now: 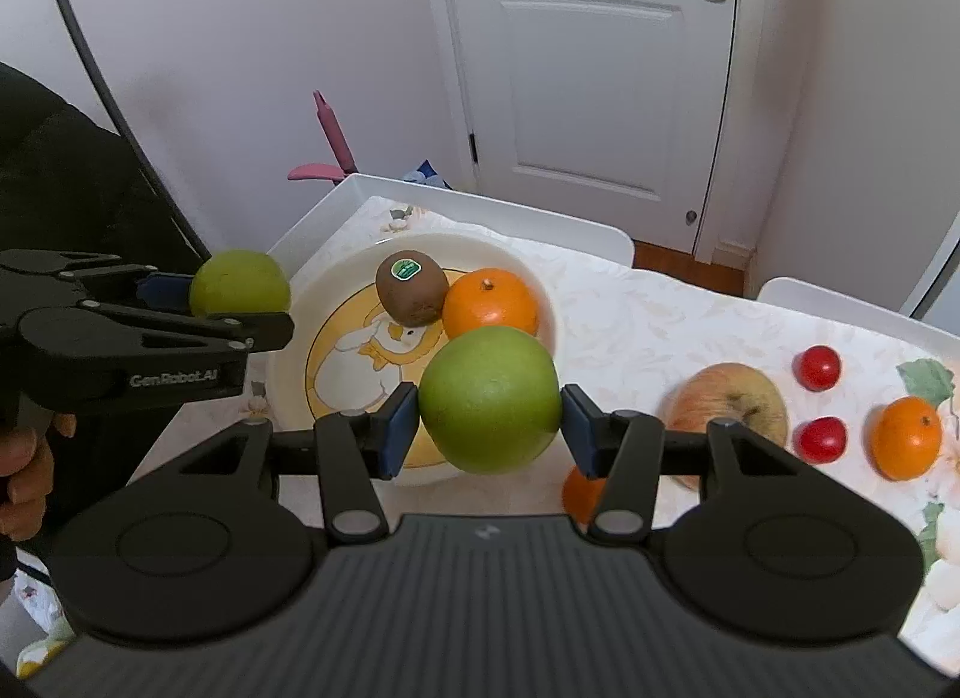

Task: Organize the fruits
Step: 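Place both green apples into the duck bowl and open both tools, then move the left tool to a tangerine and grasp it, then carry the tangerine toward the bowl with the left tool while the right tool grasps a cherry tomato, then release the tangerine into the bowl with the left tool while the right tool drops the tomato in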

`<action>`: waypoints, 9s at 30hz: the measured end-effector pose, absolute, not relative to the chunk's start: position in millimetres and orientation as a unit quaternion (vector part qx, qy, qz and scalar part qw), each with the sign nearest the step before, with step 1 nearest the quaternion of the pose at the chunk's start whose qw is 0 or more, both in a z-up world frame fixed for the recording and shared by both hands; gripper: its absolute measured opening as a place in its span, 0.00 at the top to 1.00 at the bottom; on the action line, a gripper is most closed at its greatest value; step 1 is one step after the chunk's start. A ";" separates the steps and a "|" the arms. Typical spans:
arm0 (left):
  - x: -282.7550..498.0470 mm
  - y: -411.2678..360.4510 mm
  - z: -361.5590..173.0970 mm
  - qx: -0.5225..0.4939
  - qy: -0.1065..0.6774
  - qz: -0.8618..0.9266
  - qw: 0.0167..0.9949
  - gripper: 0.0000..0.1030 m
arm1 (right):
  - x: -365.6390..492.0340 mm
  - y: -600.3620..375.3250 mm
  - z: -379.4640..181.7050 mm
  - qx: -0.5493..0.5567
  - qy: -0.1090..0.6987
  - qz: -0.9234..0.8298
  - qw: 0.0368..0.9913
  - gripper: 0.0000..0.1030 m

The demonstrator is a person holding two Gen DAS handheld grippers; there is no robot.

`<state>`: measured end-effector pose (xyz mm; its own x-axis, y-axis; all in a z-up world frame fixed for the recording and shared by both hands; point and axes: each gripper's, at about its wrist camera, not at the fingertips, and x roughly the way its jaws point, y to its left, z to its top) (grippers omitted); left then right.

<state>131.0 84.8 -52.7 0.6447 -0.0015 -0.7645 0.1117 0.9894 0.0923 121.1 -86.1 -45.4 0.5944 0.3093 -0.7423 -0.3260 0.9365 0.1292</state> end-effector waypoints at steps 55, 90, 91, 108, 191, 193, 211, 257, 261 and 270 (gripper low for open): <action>155.0 109.5 -75.2 0.044 0.428 -0.057 0.901 0.05 | 150.8 -37.1 -104.5 -0.092 0.400 0.235 0.881 0.14; 87.4 32.9 -20.5 0.059 0.386 -0.053 0.919 0.05 | 71.3 -147.0 -39.5 -0.056 0.343 0.171 0.922 0.00; 85.5 27.1 -19.4 0.059 0.385 -0.054 0.919 0.05 | 69.7 -154.3 -38.3 -0.053 0.343 0.167 0.923 0.00; 55.6 -79.7 -38.0 0.063 0.390 -0.067 0.916 0.05 | 66.3 -276.1 -49.2 -0.060 0.344 0.156 0.924 0.00; 42.1 -95.2 -72.1 0.041 0.388 -0.037 0.920 0.59 | 99.3 -249.0 -87.1 -0.041 0.349 0.184 0.918 0.51; 38.8 -88.2 -63.6 0.041 0.383 -0.034 0.922 0.59 | 95.4 -240.8 -78.6 -0.039 0.348 0.188 0.918 0.51; 58.7 7.9 -35.0 0.061 0.376 -0.026 0.924 0.59 | 97.2 -140.3 -43.1 -0.042 0.346 0.208 0.914 0.51; 118.1 77.8 -73.3 0.051 0.425 -0.067 0.901 0.02 | 172.8 -82.2 -79.1 -0.020 0.425 0.182 0.886 0.51; 111.0 83.3 -74.5 0.046 0.425 -0.059 0.902 0.02 | 182.3 -83.6 -86.2 -0.009 0.438 0.175 0.882 0.51; 106.7 84.3 -78.6 0.039 0.430 -0.053 0.901 0.02 | 181.3 -77.7 -89.8 -0.019 0.437 0.183 0.880 0.18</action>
